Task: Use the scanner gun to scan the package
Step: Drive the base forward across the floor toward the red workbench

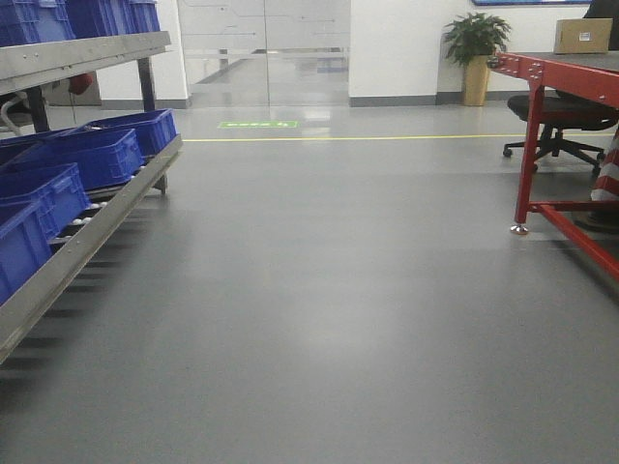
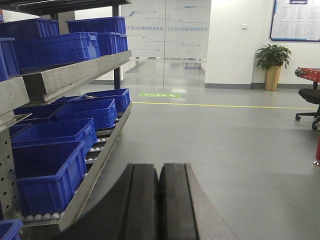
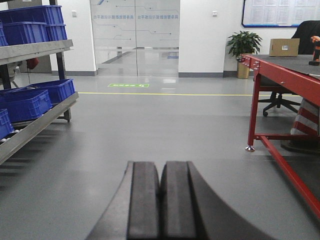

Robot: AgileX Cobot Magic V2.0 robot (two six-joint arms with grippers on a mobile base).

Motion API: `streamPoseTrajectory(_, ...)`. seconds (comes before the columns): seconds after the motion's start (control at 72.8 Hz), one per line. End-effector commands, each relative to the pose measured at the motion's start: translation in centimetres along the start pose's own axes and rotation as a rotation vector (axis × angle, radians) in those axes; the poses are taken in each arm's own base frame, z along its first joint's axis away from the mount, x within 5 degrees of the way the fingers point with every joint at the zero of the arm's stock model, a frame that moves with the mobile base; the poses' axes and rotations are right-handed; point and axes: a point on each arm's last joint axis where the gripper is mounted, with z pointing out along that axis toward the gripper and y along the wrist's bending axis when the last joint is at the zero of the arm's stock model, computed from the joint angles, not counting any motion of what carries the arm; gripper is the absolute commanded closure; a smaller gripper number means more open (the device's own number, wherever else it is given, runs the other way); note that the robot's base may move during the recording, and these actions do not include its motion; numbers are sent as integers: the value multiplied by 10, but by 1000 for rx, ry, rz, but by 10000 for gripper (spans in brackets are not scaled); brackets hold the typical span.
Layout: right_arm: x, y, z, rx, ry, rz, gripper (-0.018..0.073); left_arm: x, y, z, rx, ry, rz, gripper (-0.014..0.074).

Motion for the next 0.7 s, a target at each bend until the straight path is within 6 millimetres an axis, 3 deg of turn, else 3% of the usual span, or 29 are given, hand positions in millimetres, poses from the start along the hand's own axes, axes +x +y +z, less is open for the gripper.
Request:
streamPoseTrajectory(0.0, -2, 0, 0, 1, -18, -6, 728, -3, 0, 0, 0, -27, -2, 707)
streamPoseTrajectory(0.687, -2, 0, 0, 1, -18, -6, 728, -3, 0, 0, 0, -27, -2, 707)
